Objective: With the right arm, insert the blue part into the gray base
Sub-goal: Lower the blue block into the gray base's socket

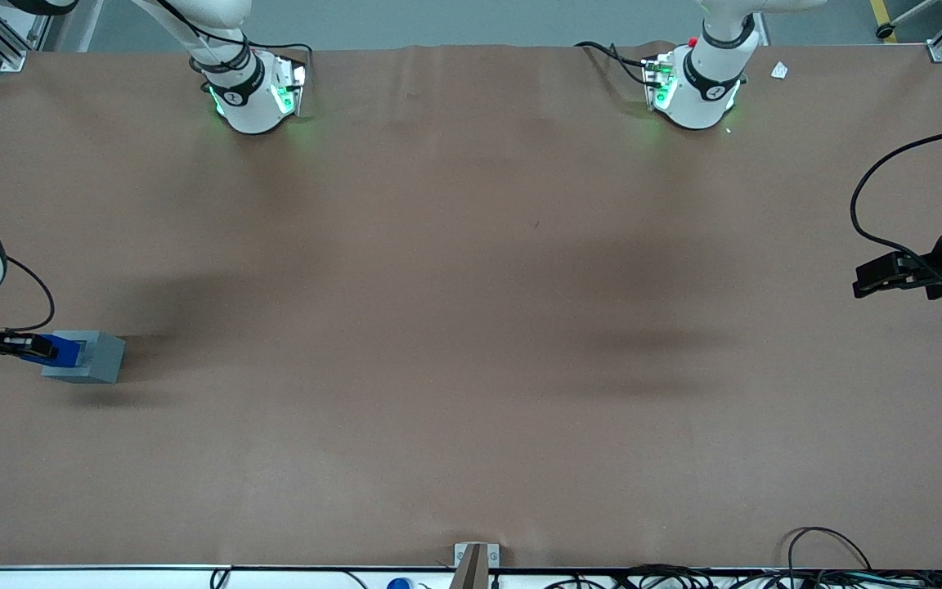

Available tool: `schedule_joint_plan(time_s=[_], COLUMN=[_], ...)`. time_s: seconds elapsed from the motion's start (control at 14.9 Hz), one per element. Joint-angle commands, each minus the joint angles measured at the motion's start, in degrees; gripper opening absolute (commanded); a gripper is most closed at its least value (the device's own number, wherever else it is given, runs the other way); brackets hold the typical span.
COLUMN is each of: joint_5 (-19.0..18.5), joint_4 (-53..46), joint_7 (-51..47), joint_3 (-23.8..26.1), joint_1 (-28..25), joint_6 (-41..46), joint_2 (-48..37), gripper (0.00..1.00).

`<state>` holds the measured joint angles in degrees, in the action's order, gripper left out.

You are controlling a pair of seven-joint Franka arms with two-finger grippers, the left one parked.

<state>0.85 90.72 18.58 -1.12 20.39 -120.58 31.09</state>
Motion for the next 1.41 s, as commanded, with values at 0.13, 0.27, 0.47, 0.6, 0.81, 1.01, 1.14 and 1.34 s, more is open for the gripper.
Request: schedule_joint_plan(time_s=[0.13,0.27,0.47,0.6,0.81,1.01,1.14,1.34], joint_5=[-0.5,-0.5,-0.5,-0.5,-0.5,-0.5,-0.5,-0.5], joint_4=[0.6,0.6,0.6,0.6,0.6,0.6,0.68,0.69], joint_7=[0.67,0.67,0.67,0.67,0.67,0.58,0.58,0.58], joint_3=[0.95,0.95,0.95,0.95,0.95,0.95,0.95,0.95], joint_1=[1.14,1.14,1.14,1.32,1.5,1.5,1.5,1.5], joint_6=[-1.06,-1.15,-1.15,-1.15,-1.15,-1.15,-1.06,-1.06], joint_2=[0.2,0.29,0.55,0.55,0.64,0.64,0.73,0.82], gripper=[0.2,0.2,0.2,0.2,0.2,0.2,0.2,0.2])
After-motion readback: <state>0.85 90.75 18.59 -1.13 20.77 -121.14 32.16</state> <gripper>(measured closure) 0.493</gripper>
